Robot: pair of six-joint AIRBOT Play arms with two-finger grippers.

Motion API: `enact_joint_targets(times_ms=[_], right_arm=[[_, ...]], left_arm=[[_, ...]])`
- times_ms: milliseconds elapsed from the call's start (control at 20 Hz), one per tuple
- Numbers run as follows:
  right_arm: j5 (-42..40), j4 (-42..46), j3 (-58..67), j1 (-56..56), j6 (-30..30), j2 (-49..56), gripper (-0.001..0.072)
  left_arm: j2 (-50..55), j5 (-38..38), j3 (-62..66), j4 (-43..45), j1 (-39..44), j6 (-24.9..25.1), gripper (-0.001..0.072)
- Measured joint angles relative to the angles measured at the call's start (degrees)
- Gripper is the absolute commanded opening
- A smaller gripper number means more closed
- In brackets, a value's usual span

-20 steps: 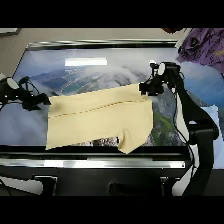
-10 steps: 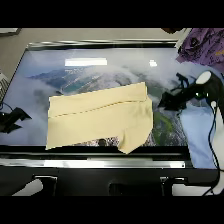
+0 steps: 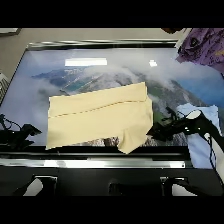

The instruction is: Fold the clothes and pants, and hang the long-sleeved shirts on hangers.

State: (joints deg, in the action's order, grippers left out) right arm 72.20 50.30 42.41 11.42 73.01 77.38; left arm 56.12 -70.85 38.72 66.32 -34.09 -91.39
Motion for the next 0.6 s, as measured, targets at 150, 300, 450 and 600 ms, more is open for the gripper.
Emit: enact_joint_targets(times_ms=[150, 300, 450, 600], right_arm=[[-3.61, -4.2, -4.46, 0.02, -2.1, -0.35, 0.042], [-6.05, -8.33, -7.34, 0.02, -3.61, -0.26, 0.0395], [-8.5, -10.16, -8.72, -1.4, -4.5, 0.55, 0.0052], [-10.45, -10.12, -9.22, -4.35, -4.9, 0.85, 0.0023]], left_arm=[[-0.39, -0.17, -0.72, -0.42, -0.04, 0.07, 0.0666], [-0.57, -0.55, -1.01, -0.63, -0.04, 0.07, 0.0666], [-0.61, -0.57, -1.09, -0.7, -0.04, 0.09, 0.0667], [-0.63, -1.6, -1.11, -0.68, -0.13, 0.09, 0.0667]])
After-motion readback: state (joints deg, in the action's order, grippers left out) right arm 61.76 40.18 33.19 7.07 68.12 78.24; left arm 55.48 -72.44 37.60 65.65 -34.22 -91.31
